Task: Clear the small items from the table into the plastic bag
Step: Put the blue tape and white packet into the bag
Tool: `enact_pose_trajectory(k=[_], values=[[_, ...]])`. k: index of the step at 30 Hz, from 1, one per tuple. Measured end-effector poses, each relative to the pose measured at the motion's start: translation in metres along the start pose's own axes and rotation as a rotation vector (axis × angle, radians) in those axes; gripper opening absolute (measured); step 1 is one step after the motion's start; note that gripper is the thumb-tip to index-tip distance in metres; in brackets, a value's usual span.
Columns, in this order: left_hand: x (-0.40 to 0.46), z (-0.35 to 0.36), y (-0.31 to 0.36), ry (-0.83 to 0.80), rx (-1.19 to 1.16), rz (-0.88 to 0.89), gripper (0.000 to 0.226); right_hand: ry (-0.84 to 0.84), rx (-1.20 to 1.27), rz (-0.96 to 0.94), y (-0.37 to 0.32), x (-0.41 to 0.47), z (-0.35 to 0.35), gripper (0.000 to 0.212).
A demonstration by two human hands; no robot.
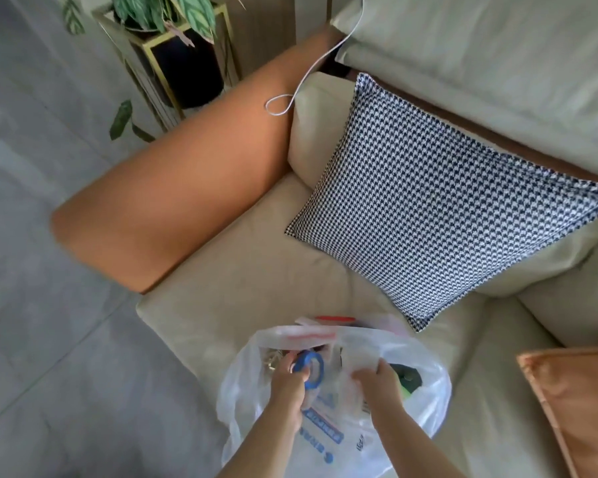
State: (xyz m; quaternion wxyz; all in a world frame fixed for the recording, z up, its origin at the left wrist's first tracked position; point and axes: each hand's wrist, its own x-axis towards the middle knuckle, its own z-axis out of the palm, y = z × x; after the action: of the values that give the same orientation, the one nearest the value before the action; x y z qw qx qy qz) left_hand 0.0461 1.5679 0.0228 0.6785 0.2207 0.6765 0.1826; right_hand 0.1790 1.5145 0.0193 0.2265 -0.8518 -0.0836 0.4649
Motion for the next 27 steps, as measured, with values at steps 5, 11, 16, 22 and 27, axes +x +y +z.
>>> enact_pose_trajectory(k=[5,11,16,22,27], values=[[0.000,0.004,-0.004,-0.018,0.062,-0.040,0.036,-0.005,-0.194,-0.159,-0.002,0.002,0.002,0.074],[-0.028,-0.001,-0.001,0.058,0.406,0.025,0.046,-0.035,-0.311,-0.213,0.001,-0.029,-0.009,0.061],[-0.075,0.003,0.013,0.000,0.435,0.008,0.050,-0.098,-0.414,-0.325,-0.011,-0.068,-0.031,0.056],[-0.162,0.007,0.037,-0.017,0.580,0.175,0.026,-0.122,-0.590,-0.589,-0.032,-0.130,-0.066,0.044],[-0.237,-0.015,0.044,0.062,0.585,0.301,0.013,-0.129,-0.743,-0.796,-0.043,-0.184,-0.088,0.033]])
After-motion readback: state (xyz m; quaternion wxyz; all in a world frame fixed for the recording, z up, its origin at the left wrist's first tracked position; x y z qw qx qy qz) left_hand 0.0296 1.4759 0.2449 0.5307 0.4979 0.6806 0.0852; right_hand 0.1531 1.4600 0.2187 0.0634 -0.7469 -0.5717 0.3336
